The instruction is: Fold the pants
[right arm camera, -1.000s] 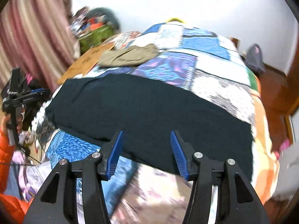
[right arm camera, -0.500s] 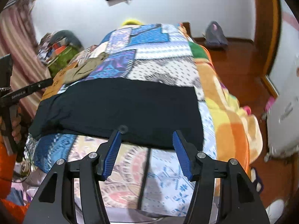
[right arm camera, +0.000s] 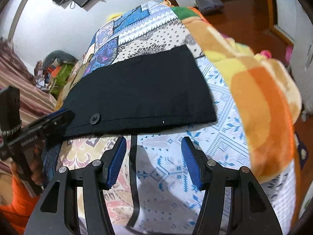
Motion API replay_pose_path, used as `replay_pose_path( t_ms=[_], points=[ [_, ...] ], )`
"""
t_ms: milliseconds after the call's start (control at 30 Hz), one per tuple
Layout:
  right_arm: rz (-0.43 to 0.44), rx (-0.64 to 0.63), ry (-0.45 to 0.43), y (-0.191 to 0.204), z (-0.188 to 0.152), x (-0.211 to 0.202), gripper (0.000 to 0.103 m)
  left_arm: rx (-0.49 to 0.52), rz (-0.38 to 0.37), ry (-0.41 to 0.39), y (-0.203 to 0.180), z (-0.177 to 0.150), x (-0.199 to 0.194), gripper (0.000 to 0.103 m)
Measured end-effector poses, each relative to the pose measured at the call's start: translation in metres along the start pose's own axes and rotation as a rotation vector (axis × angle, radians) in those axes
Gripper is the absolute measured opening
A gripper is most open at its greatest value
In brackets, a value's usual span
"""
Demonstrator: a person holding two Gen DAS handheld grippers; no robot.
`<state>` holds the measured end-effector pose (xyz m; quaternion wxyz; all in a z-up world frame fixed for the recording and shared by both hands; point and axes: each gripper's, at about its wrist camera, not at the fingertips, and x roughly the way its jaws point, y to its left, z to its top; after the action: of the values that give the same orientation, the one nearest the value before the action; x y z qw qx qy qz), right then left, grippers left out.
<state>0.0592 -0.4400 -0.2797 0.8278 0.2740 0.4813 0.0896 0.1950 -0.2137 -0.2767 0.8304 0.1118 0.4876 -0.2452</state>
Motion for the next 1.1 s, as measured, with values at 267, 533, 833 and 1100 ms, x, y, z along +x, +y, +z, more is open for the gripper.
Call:
replay_pose_path(
  t_ms=[267,533,833,1100],
  points=[
    [0.088,0.097,-0.037,-0.008,0.005,0.002,0.062,0.022,0.016,-0.01,-0.006,0.003,0.006,0.068],
    [0.101,0.152,-0.086,-0.014,0.015,0.007,0.062,0.019,0.023,-0.018,-0.008,0.006,0.01,0.069],
    [0.051,0.056,-0.173,-0.002,0.03,0.004,0.01,0.015,0.02,-0.021,-0.008,0.005,0.009,0.069],
    [0.068,-0.033,-0.267,0.027,0.046,-0.024,0.008,-0.042,-0.013,-0.051,0.008,0.006,-0.009,0.068]
  ],
)
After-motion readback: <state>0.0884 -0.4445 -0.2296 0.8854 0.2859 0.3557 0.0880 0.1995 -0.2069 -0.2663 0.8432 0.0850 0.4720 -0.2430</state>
